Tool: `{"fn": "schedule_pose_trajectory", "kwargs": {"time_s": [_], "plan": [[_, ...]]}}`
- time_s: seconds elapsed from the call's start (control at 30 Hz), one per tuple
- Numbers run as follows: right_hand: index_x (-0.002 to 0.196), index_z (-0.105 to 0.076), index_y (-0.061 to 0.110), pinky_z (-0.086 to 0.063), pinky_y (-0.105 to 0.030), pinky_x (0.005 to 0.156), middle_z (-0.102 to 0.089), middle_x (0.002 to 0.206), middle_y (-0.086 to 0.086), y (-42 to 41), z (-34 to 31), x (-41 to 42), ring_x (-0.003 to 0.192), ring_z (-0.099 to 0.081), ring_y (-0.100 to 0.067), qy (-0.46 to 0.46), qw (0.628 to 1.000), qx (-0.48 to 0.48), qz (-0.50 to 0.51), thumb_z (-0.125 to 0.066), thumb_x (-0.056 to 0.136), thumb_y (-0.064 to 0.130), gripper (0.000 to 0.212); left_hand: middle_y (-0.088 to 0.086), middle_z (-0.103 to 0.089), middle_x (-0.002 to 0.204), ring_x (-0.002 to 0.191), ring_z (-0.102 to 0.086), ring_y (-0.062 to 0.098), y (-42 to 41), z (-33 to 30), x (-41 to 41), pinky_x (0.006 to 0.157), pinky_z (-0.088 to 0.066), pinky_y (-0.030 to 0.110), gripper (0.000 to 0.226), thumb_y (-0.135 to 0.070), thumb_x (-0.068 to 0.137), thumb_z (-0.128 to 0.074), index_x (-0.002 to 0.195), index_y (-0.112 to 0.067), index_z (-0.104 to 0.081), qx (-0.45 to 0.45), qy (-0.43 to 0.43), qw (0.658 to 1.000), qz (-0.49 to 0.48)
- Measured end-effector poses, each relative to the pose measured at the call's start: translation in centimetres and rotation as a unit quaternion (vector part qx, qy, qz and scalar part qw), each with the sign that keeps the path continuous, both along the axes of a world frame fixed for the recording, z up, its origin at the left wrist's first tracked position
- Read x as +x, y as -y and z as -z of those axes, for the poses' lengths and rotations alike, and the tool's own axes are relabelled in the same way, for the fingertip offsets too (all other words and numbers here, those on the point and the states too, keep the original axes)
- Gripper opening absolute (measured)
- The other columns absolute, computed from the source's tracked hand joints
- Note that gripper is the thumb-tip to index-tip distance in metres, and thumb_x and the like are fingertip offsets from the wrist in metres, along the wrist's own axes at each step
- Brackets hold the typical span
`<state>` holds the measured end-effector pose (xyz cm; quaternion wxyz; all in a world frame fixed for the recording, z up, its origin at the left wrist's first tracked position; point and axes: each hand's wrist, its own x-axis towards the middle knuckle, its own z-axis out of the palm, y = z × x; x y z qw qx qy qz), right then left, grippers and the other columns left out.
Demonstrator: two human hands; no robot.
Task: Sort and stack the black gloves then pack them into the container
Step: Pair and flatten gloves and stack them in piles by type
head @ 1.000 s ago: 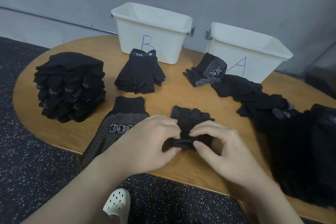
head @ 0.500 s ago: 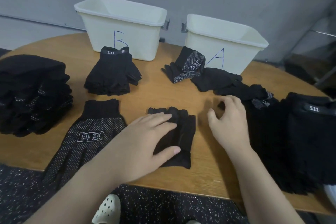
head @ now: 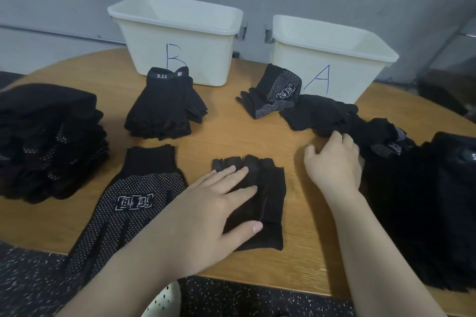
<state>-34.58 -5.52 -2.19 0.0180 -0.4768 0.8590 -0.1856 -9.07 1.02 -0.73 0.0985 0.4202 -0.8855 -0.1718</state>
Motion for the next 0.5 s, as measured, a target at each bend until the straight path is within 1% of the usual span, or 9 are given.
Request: {"fn": "schedule_pose_trajectory", "kwargs": {"time_s": [0.07, 0.13, 0.3, 0.4, 0.5], "plan": [[0.133, -0.051, 0.003, -0.034, -0.05, 0.11, -0.05, 0.14, -0.016, 0.2, 0.1, 0.1, 0.134, -0.043, -0.035, -0.022, 1.0, -0.008, -0.003, -0.052, 0.1, 0.034, 0.045, -0.023, 0.007, 0.168, 0.15, 0.018, -0.01, 0.0, -0.1, 0.2, 0.112, 0.02, 0.009, 0.068, -0.072, 0.098, -0.03, 0.16, -0.045, -0.02, 0.005, -0.002, 1.0, -0.003], [0.128, -0.054, 0.002, -0.035, -0.05, 0.106, -0.053, 0.136, -0.016, 0.2, 0.2, -0.1, 0.13, -0.045, -0.036, -0.033, 0.999, -0.016, -0.004, -0.052, 0.101, 0.032, 0.04, -0.022, 0.006, 0.169, 0.15, 0.018, -0.009, 0.1, 0.0, 0.3, 0.114, 0.019, 0.01, 0.068, -0.071, 0.099, -0.031, 0.161, -0.044, -0.021, 0.008, -0.007, 1.0, -0.004], [0.13, -0.058, 0.0, -0.036, -0.049, 0.104, -0.056, 0.133, -0.018, 0.0, 0.4, -1.0, 0.127, -0.045, -0.037, -0.032, 0.998, -0.053, -0.009, -0.052, 0.102, 0.018, 0.034, -0.021, 0.006, 0.169, 0.151, 0.016, -0.008, 0.1, 0.0, 0.4, 0.114, 0.019, 0.011, 0.068, -0.069, 0.1, -0.032, 0.161, -0.043, -0.021, 0.003, -0.003, 1.0, -0.005], [0.128, -0.064, 0.001, -0.041, -0.049, 0.103, -0.058, 0.128, -0.019, -0.1, 0.6, -1.4, 0.123, -0.048, -0.038, -0.006, 0.996, -0.086, -0.016, -0.051, 0.1, 0.007, 0.031, -0.021, 0.005, 0.169, 0.151, 0.015, -0.008, 0.1, 0.0, 0.5, 0.113, 0.019, 0.01, 0.068, -0.069, 0.099, -0.033, 0.161, -0.043, -0.022, 0.006, -0.011, 1.0, -0.005], [0.118, -0.07, 0.002, -0.048, -0.048, 0.095, -0.062, 0.116, -0.018, -0.3, 0.7, -1.7, 0.112, -0.055, -0.037, 0.028, 0.992, -0.118, -0.015, -0.05, 0.099, -0.001, 0.029, -0.022, 0.006, 0.168, 0.151, 0.016, -0.009, 0.1, 0.1, 0.6, 0.115, 0.018, 0.011, 0.068, -0.07, 0.099, -0.031, 0.161, -0.043, -0.02, 0.006, -0.008, 1.0, -0.004]]}}
